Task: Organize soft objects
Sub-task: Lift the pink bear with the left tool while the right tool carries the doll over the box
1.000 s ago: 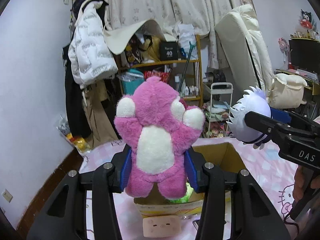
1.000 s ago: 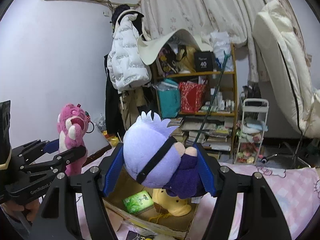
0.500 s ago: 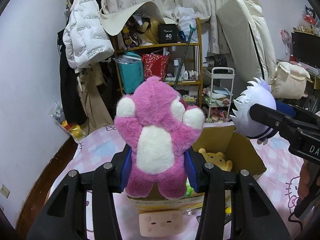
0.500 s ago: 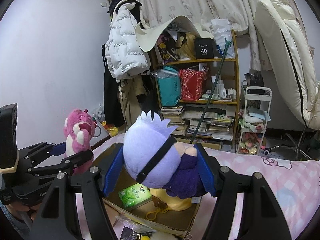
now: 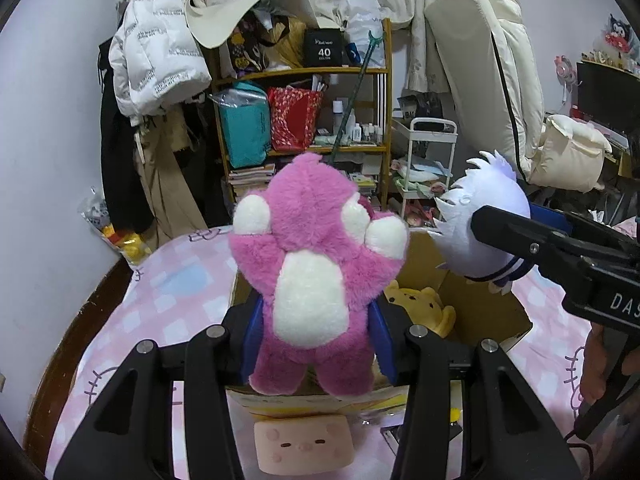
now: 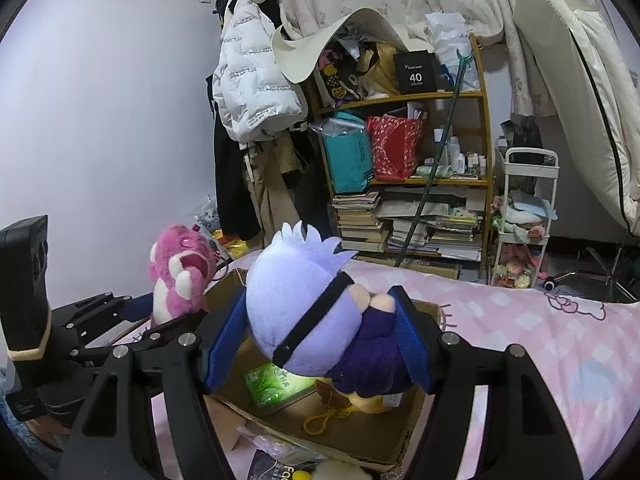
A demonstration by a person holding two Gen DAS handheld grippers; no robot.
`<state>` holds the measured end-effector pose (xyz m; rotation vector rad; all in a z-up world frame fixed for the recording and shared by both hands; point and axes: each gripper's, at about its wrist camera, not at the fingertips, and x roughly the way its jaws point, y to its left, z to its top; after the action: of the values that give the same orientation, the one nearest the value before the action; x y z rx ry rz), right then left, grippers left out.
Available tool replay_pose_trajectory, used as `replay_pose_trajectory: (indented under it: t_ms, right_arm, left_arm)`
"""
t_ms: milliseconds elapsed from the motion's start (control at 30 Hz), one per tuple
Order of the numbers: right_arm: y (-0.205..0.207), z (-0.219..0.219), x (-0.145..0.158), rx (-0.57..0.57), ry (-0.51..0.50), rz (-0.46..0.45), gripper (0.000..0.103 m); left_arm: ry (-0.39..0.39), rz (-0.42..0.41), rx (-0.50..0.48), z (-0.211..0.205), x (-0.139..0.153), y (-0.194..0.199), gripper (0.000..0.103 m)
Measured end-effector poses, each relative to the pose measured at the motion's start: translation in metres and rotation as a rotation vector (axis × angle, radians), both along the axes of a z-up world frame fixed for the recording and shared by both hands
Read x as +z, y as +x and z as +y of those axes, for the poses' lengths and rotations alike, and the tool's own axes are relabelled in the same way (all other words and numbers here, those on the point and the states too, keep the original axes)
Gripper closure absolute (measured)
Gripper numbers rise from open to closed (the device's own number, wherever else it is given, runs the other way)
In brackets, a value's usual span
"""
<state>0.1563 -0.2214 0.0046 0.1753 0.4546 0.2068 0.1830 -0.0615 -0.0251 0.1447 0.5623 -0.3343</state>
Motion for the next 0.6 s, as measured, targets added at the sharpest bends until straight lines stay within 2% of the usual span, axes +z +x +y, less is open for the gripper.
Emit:
replay_pose_trajectory:
  t_ms: [600]
  right_arm:
    - [0.004, 0.004, -0.015, 0.02, 0.008, 0.063, 0.028]
  left_arm:
    - [0.008, 0.036, -0.002, -0.001, -0.012, 0.003, 0.056]
